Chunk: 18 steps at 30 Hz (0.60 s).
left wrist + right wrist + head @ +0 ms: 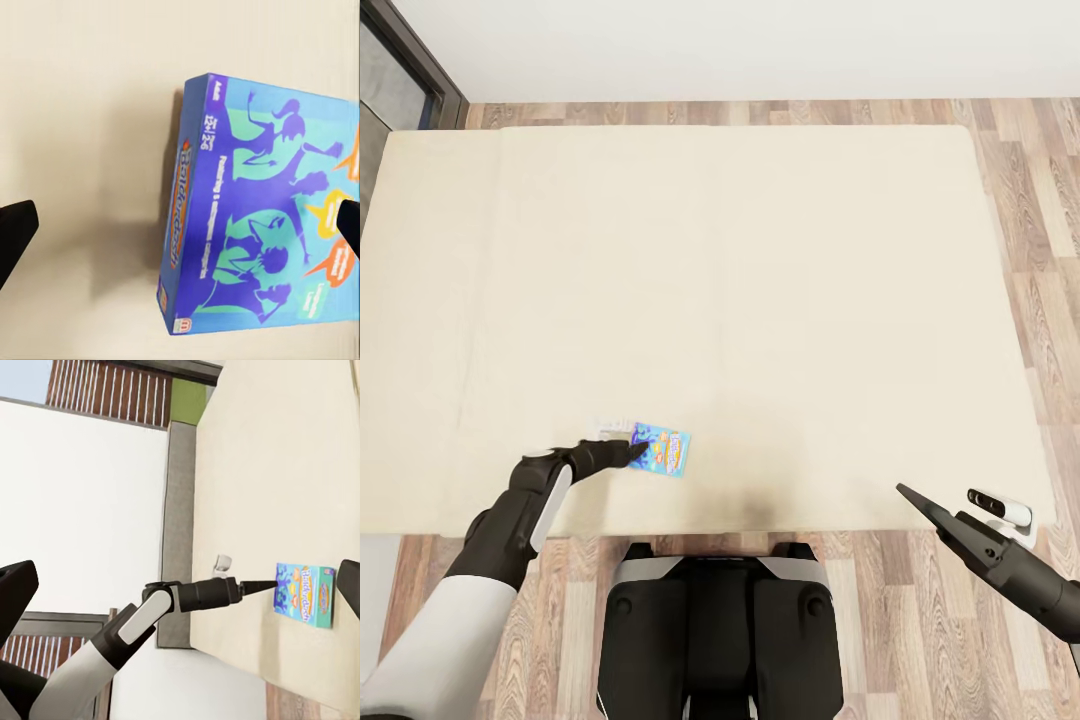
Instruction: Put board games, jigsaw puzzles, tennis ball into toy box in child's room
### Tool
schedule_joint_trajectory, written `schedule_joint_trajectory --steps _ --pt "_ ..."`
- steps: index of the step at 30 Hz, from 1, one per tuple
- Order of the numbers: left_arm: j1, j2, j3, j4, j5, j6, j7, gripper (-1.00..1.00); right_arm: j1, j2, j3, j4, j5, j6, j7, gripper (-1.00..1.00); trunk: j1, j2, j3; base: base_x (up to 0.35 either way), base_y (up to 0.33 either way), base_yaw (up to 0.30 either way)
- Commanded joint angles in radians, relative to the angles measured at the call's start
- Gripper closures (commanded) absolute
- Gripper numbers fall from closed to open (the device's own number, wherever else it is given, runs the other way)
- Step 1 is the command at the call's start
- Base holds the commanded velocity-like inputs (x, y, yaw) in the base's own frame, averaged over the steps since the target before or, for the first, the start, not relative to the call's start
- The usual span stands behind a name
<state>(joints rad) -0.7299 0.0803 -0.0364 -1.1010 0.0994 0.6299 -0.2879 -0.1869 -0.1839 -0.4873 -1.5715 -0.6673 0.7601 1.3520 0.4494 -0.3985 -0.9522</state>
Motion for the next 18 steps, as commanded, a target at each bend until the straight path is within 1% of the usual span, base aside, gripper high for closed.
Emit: schedule_joint_trajectory --steps 1,18 --pt "0.0 -0.001 -0.002 -0.001 0.01 0.004 0.003 -1.0 0.0 0.0 0.0 0.0 -0.003 0.009 0.001 -1.0 0.001 -0.002 -0.001 0.0 0.0 0.0" --pt "0.0 -0.029 -0.006 0.002 0.009 -0.008 0.001 -1.0 -0.001 0.0 0.0 0.005 -0.003 0.008 0.002 -1.0 0.001 -0.002 -0.001 0.0 0.0 0.0"
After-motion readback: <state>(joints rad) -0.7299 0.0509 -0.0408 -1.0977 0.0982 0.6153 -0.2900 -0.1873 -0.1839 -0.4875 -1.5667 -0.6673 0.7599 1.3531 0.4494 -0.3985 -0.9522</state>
